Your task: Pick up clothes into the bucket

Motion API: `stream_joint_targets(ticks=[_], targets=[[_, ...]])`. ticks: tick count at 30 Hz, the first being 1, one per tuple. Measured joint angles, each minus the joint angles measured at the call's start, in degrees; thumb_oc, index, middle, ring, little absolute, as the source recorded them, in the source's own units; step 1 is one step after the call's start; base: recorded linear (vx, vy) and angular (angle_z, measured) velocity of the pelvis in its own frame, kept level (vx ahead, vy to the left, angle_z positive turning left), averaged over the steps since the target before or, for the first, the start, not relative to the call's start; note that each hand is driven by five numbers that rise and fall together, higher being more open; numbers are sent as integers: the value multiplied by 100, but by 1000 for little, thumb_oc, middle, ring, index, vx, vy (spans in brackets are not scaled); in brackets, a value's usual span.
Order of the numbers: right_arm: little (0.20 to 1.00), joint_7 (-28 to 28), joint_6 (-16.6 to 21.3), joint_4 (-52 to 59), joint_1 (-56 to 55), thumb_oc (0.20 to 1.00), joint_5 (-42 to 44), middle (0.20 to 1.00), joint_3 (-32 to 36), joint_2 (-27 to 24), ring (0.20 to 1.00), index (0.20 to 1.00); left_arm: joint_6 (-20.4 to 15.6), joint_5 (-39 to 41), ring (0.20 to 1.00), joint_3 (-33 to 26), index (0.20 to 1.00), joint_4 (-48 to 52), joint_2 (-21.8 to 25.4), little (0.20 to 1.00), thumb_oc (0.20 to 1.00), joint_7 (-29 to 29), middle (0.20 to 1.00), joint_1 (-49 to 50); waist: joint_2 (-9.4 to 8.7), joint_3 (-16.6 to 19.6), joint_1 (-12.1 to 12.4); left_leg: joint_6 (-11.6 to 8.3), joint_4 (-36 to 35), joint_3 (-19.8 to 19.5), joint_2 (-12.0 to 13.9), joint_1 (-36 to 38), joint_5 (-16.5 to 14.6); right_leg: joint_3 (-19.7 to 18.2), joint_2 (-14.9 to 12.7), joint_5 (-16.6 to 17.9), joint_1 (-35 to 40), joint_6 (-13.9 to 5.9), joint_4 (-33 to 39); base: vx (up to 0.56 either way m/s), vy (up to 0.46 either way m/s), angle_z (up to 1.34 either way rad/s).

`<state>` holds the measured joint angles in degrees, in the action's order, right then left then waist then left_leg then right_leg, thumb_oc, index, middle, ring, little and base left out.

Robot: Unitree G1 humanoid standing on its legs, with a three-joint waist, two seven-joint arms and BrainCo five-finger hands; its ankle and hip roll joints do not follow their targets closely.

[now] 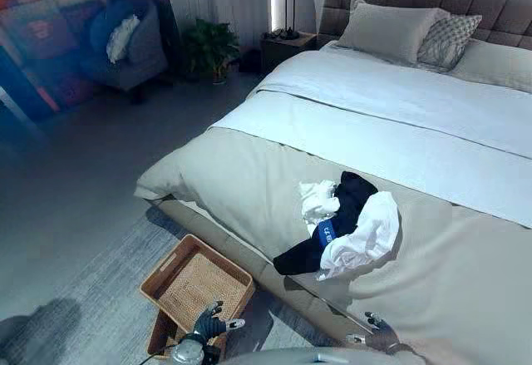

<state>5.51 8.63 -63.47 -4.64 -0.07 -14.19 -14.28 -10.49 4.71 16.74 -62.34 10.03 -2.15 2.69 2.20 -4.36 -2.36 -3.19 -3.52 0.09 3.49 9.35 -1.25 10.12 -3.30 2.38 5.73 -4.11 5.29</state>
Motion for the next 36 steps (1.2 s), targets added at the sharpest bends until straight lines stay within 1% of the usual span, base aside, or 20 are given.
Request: stream_joint_targets(ticks=[1, 13, 16, 20, 22, 24, 25, 27, 28, 29, 31, 33, 34, 35, 36], targets=[[1000, 0, 0, 0, 0, 1000, 0, 1000, 0, 0, 1000, 1000, 0, 0, 1000, 0, 1000, 0, 0, 1000, 1000, 0, 1000, 0, -1, 0, 0, 0, 0, 0, 0, 0, 0, 0, 0, 0, 0, 0, 0, 165, 363, -13], [1000, 11, 0, 2, 4, 1000, 0, 1000, 0, 0, 1000, 1000, 2, 0, 1000, -2, 1000, -7, 0, 1000, 1000, -9, 1000, 0, -11, 3, 1, 1, -9, 3, 0, -5, -1, -1, 0, 1, -9, -1, 0, 0, 0, 0], [1000, 88, 0, 121, 22, 1000, 20, 1000, 14, -3, 1000, 1000, 3, 0, 1000, -5, 1000, -11, 1, 1000, 1000, -16, 1000, -1, -10, 3, -2, 1, -17, 4, 0, -6, -1, -2, 0, 1, -14, -1, 1, 0, 0, 0], [1000, 264, 1, 851, 89, 1000, -1, 1000, 6, -69, 1000, 1000, 2, -4, 1000, -7, 1000, -4, 5, 1000, 1000, -46, 1000, 0, -8, 3, -3, 5, -49, 17, 0, -14, -3, -10, 0, 1, -36, -2, 5, 0, 0, 0], [1000, 344, 28, 1412, 171, 1000, -58, 1000, 1, -218, 1000, 1000, 1, -6, 1000, -8, 1000, 5, 10, 1000, 1000, -81, 1000, 3, -3, -1, -6, 5, -84, 26, -1, -10, -2, -14, -2, 5, -56, -8, 9, -17, 3, 0], [1000, 499, 93, 1725, 367, 1000, -212, 1000, 8, -397, 1000, 1000, -5, -6, 1000, -11, 1000, 40, 27, 1000, 1000, -133, 1000, 6, -3, -3, 5, 0, -90, 28, -7, -58, 3, -14, -6, 7, -93, -12, 10, -62, 5, 0], [1000, 606, 131, 2114, 458, 1000, -286, 1000, 41, -552, 1000, 1000, -5, -5, 1000, -9, 1000, 95, 47, 1000, 1000, -177, 1000, 13, 8, -10, -1, 3, -83, 25, -14, -167, 5, -15, -16, 9, -177, -14, 11, -88, 5, 1], [1000, 743, 181, 2319, 610, 1000, -317, 1000, 182, -615, 1000, 1000, -7, -5, 1000, -11, 1000, 189, 82, 1000, 1000, -207, 1000, 10, 9, -52, 4, 33, -75, 23, -25, -220, 36, -14, -17, 59, -249, -18, 1, -69, 2, 0], [1000, 853, 190, 2472, 786, 1000, -344, 1000, 279, -686, 1000, 1000, -15, -4, 1000, -6, 1000, 298, 121, 1000, 1000, -241, 1000, 0, 7, -168, -4, 39, -4, 11, -41, -307, 48, -14, -34, 83, -306, -2, 4, -75, 4, 1], [1000, 949, 218, 2553, 902, 1000, -384, 1000, 352, -732, 1000, 1000, -16, -4, 1000, -8, 1000, 317, 131, 1000, 1000, -260, 1000, -29, 18, -210, 3, 40, 27, 5, -51, -394, 48, -11, -44, 105, -364, 5, -4, -155, 6, 3], [1000, 1259, 228, 2691, 1253, 1000, -463, 1000, 561, -839, 1000, 1000, -19, 7, 1000, 2, 1000, 395, 135, 1000, 1000, -332, 1000, -116, 73, -416, 8, 63, 134, -20, -92, -640, 68, 2, -84, 173, -556, -10, -16, -142, 13, 4], [1000, 1719, 227, 2711, 1657, 1000, -671, 1000, 830, -957, 1000, 1000, -27, 59, 1000, 6, 1000, 519, 133, 1000, 1000, -436, 1000, -232, 129, -671, 18, 99, 217, -41, -151, -914, 119, 16, -136, 270, -769, 8, -19, -138, 8, 5], [1000, 1871, 233, 2692, 1772, 1000, -736, 1000, 892, -972, 1000, 1000, -105, 56, 1000, 9, 1000, 429, 106, 1000, 1000, -470, 1000, -216, 144, -742, 34, 99, 243, -73, -164, -1021, 140, 54, -155, 278, -827, 0, -23, -104, -8, 17], [1000, 2194, 230, 2648, 1957, 1000, -826, 1000, 1046, -1008, 1000, 1000, -156, 55, 1000, 14, 1000, 89, 19, 1000, 1000, -587, 1000, -433, 192, -862, 0, 96, 258, -123, -183, -1117, 147, 101, -181, 283, -921, -7, -24, -67, -3, 16], [1000, 2317, 230, 2640, 2001, 1000, -868, 1000, 1046, -1040, 1000, 1000, -135, 55, 1000, 60, 1000, 61, 8, 1000, 1000, -627, 1000, -510, 198, -909, -19, 77, 255, -138, -194, -1171, 165, 112, -188, 286, -972, -13, -20, -31, 5, 15]])
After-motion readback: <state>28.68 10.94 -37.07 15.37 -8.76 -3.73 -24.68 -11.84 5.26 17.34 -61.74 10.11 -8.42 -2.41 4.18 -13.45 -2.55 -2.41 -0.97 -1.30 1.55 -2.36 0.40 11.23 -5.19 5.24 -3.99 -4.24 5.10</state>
